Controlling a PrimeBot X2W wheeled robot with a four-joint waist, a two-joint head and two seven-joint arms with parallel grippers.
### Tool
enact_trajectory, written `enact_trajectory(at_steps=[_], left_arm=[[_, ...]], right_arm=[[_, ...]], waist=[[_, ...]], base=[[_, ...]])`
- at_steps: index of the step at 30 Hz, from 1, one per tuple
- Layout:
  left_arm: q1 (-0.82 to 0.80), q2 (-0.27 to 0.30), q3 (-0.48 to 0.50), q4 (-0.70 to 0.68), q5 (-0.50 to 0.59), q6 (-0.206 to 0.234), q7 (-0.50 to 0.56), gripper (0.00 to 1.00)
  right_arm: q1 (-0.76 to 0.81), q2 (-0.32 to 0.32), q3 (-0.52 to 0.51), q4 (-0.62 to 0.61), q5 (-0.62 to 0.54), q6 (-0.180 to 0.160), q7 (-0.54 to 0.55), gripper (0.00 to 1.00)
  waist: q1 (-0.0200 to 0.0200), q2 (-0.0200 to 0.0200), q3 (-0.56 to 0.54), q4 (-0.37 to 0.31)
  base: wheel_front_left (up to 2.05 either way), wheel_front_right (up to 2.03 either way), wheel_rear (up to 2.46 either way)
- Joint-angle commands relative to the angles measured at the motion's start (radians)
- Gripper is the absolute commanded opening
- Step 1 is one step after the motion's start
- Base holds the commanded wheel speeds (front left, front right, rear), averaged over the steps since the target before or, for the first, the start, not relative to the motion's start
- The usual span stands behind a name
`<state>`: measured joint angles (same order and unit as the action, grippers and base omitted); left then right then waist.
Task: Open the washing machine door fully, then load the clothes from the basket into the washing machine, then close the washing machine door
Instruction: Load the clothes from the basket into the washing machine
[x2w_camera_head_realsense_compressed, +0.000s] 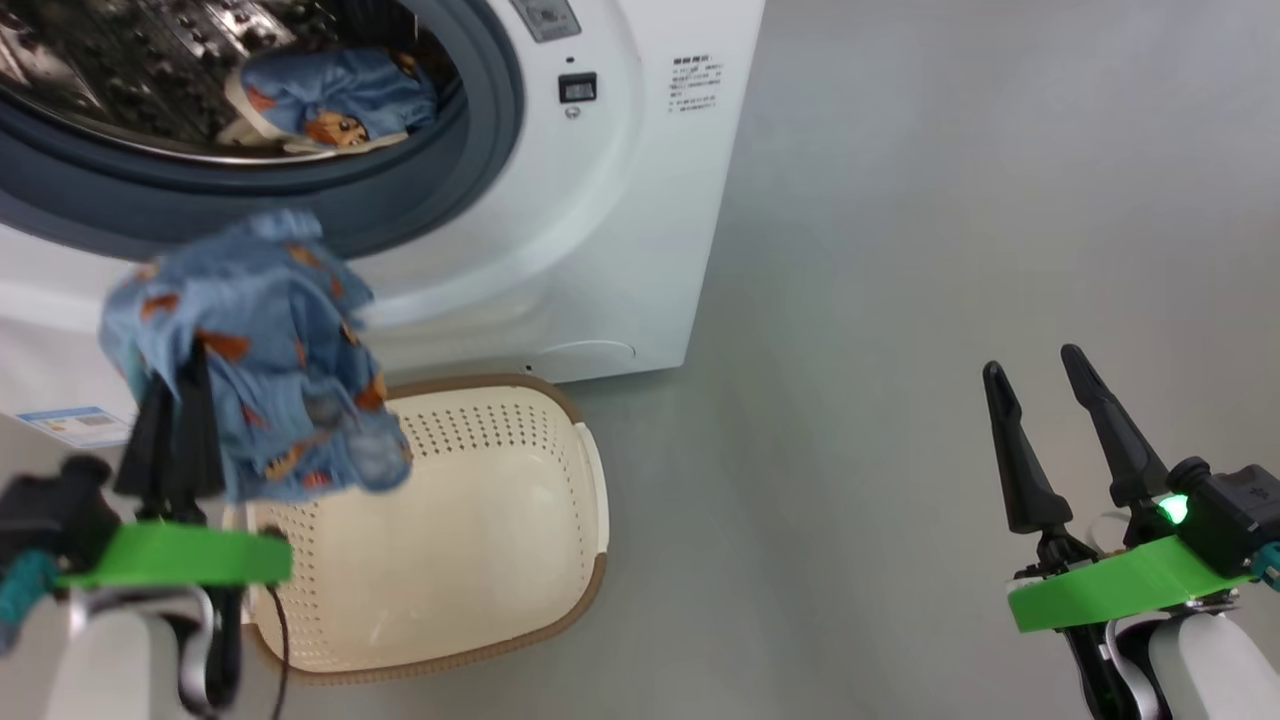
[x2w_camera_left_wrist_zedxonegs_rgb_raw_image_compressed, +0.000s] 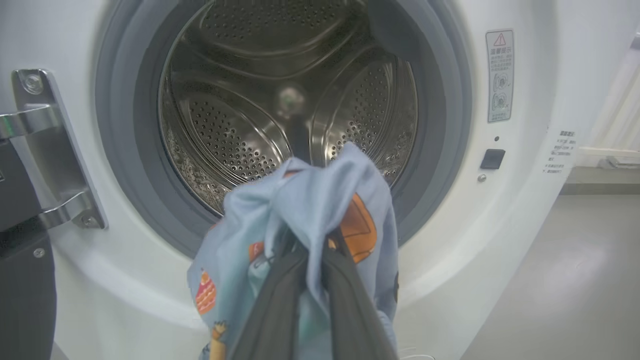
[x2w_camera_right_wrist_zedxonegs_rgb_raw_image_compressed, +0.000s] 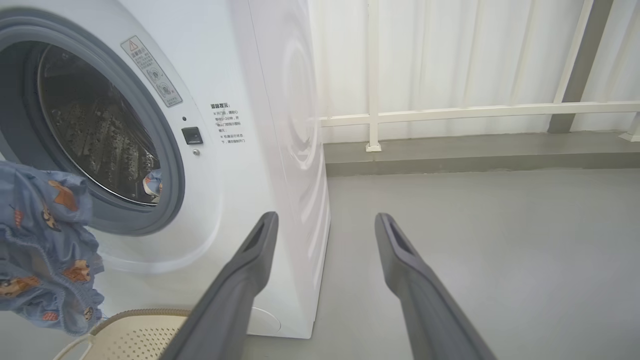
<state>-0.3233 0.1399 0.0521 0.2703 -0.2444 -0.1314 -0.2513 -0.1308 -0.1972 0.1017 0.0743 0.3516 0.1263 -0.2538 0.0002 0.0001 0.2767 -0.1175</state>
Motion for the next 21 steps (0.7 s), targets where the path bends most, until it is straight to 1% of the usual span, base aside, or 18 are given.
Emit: enact_trajectory(at_steps=[1,10,13,14,19,20,21], left_arm=[[-0.058,0.036,0.032,-0.007,0.007,0.001,-0.010,0.00],[-0.318,0.110,0.044,0.150,0.011,0.002,-0.010,0.00],[-0.413,0.126,0.039,0.217,0.015,0.004,-0.010,0.00],[-0.413,0.126,0.039,0.217,0.015,0.004,-0.010,0.00],[-0.569,0.152,0.017,0.360,0.040,0.014,-0.010,0.00],[-0.630,0.157,0.005,0.419,0.050,0.019,-0.010,0.00],[-0.660,0.158,0.001,0.447,0.053,0.022,-0.010,0.00]], right_arm=[[-0.022,-0.010,0.026,-0.025,-0.004,0.004,-0.008,1.00],[-0.059,0.012,0.045,-0.025,-0.003,0.004,-0.008,1.00],[-0.072,0.018,0.048,-0.027,-0.002,0.004,-0.008,1.00],[-0.072,0.018,0.048,-0.027,-0.002,0.004,-0.008,1.00],[-0.109,0.031,0.056,-0.031,-0.001,0.004,-0.008,1.00],[-0.123,0.038,0.058,-0.033,0.000,0.004,-0.008,1.00],[-0.131,0.040,0.059,-0.034,0.000,0.004,-0.008,1.00]], waist=[[-0.0002,-0.0001,0.027,-0.015],[-0.0002,-0.0001,0.085,-0.051],[-0.0002,-0.0001,0.115,-0.060],[-0.0002,-0.0001,0.115,-0.060],[-0.0002,-0.0001,0.174,-0.079],[-0.0002,-0.0001,0.198,-0.087],[-0.0002,-0.0001,0.210,-0.091]], base=[[0.00,0.00,0.00],[0.00,0.00,0.00],[0.00,0.00,0.00],[0.00,0.00,0.00],[0.00,0.00,0.00],[0.00,0.00,0.00],[0.00,0.00,0.00]])
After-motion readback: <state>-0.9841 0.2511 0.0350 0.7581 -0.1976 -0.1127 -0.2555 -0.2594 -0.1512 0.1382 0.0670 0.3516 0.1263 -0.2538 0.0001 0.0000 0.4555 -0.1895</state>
